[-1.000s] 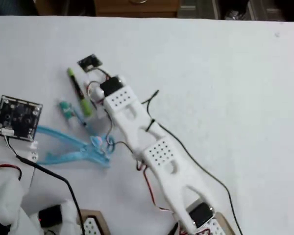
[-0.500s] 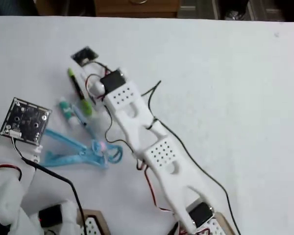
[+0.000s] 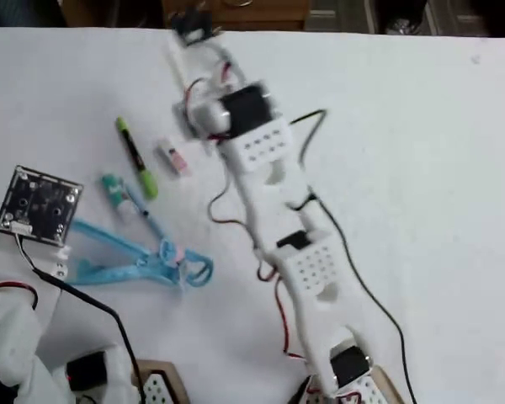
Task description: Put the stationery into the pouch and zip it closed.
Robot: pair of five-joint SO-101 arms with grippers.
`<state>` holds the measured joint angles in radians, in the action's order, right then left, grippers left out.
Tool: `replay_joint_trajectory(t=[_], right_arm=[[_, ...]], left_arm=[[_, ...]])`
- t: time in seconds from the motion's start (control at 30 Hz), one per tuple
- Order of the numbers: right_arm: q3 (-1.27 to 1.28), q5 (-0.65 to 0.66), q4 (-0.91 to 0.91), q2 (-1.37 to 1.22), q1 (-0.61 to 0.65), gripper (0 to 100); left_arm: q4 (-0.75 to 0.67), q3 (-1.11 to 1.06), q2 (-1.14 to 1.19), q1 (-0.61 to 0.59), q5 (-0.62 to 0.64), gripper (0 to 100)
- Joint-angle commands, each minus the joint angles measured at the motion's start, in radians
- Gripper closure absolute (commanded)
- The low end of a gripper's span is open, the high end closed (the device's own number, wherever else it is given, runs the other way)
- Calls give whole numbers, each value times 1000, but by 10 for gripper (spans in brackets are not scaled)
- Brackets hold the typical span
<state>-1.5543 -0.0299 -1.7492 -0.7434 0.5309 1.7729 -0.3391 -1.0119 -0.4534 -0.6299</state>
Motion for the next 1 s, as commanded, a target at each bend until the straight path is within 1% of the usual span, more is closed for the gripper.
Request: replay_joint_trajectory(t=[0.0, 0.1, 0.2, 0.37, 0.47, 0.57, 0.67, 0.77, 0.83, 0.97], right_arm=[[-28, -20, -24, 251, -15, 981], [78, -21, -24, 427, -13, 981], [287, -43, -24, 631, -10, 981], [738, -269, -21, 969, -4, 981], [991, -276, -18, 1168, -1, 981], [1214, -276, 31, 1359, 45, 981], [1458, -278, 183, 1544, 110, 981], [1763, -279, 412, 1735, 209, 981], [1987, -279, 610, 1867, 278, 981], [2381, -275, 1129, 2084, 360, 981]], left_arm=[[12, -95, 10, 8, 61, 977], [12, -92, 10, 8, 94, 977], [12, -89, 10, 12, 137, 977], [-2, -89, 10, 13, 175, 977], [-3, -87, 16, 15, 219, 977], [-32, -89, 16, 15, 287, 977], [-61, -89, 16, 21, 342, 977], [-66, -95, 16, 88, 345, 977], [-61, -95, 16, 136, 345, 977], [-58, -95, 16, 186, 345, 977]])
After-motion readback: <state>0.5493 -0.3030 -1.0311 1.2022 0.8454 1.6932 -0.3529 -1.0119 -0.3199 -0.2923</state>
